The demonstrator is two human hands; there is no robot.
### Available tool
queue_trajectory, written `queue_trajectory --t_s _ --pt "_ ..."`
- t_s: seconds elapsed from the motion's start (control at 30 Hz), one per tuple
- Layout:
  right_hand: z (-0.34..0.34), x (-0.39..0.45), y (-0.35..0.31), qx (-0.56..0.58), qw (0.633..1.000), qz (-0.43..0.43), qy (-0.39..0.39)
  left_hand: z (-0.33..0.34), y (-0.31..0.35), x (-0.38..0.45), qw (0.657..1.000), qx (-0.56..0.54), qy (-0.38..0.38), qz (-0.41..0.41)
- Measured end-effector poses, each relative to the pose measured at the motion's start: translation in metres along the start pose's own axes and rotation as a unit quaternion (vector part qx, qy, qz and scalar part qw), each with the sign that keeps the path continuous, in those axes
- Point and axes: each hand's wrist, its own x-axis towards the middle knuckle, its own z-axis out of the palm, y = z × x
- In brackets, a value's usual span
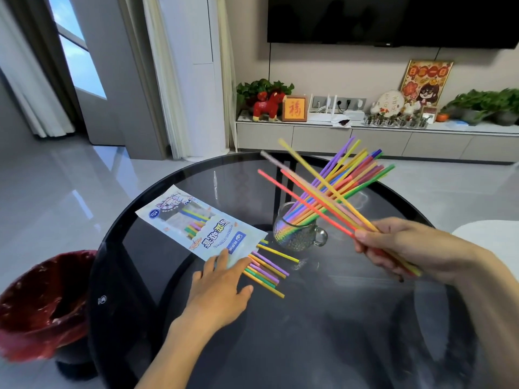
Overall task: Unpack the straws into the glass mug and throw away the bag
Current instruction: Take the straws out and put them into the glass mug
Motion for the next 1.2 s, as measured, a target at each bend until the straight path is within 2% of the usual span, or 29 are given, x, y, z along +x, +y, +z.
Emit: queue_trajectory --t_s 0.07,0.13,0.2,0.3,0.37,0.43,0.5,0.57,0.6,0.67,0.73,0.83,0.93,1.0,1.1,1.2 --pt "0.016 0.011 0.0 0.044 0.999 -0.017 -0.025 -0.003 0.005 -0.002 0.993 -0.031 0.111 0.018" --pt "0.035 0.022 0.001 0.049 0.996 -0.008 -0.071 -0.009 0.012 -0.003 0.967 -0.046 0.244 0.062" --pt "0.053 0.029 0.0 0.028 0.989 0.006 -0.143 -0.013 0.02 -0.004 0.942 -0.022 0.316 0.112" --pt "0.073 0.032 -0.007 0.046 0.964 0.009 -0.261 -0.012 0.03 -0.007 0.931 0.059 0.32 0.168" --pt "0.077 0.03 -0.013 0.052 0.954 -0.004 -0.295 -0.007 0.03 -0.006 0.931 0.04 0.308 0.193" --pt "0.075 0.027 -0.016 0.077 0.949 -0.025 -0.303 -0.013 0.03 -0.01 0.932 -0.032 0.302 0.198" --pt "0.067 0.028 -0.018 0.166 0.946 -0.041 -0.275 -0.027 0.031 -0.016 0.94 -0.108 0.27 0.181" --pt "0.059 0.03 -0.02 0.269 0.939 -0.074 -0.202 -0.046 0.036 -0.026 0.938 -0.208 0.202 0.191" --pt "0.057 0.031 -0.02 0.293 0.938 -0.102 -0.157 -0.056 0.039 -0.032 0.92 -0.286 0.168 0.21" --pt "0.058 0.033 -0.019 0.285 0.941 -0.168 -0.074 -0.069 0.04 -0.038 0.861 -0.438 0.091 0.242" --pt "0.064 0.037 -0.018 0.269 0.938 -0.219 -0.032 -0.064 0.035 -0.033 0.823 -0.515 0.002 0.24" --pt "0.08 0.036 -0.018 0.269 0.927 -0.251 -0.081 -0.034 0.027 -0.024 0.825 -0.521 -0.103 0.195" --pt "0.096 0.035 -0.013 0.227 0.941 -0.22 -0.122 -0.019 0.028 -0.02 0.833 -0.505 -0.165 0.153" --pt "0.103 0.037 -0.009 0.18 0.954 -0.209 -0.114 -0.02 0.029 -0.02 0.831 -0.498 -0.192 0.155" --pt "0.114 0.039 -0.006 0.168 0.964 -0.195 -0.067 -0.024 0.023 -0.021 0.817 -0.505 -0.237 0.146" --pt "0.118 0.044 -0.005 0.156 0.967 -0.198 -0.029 -0.025 0.019 -0.019 0.815 -0.512 -0.239 0.132"
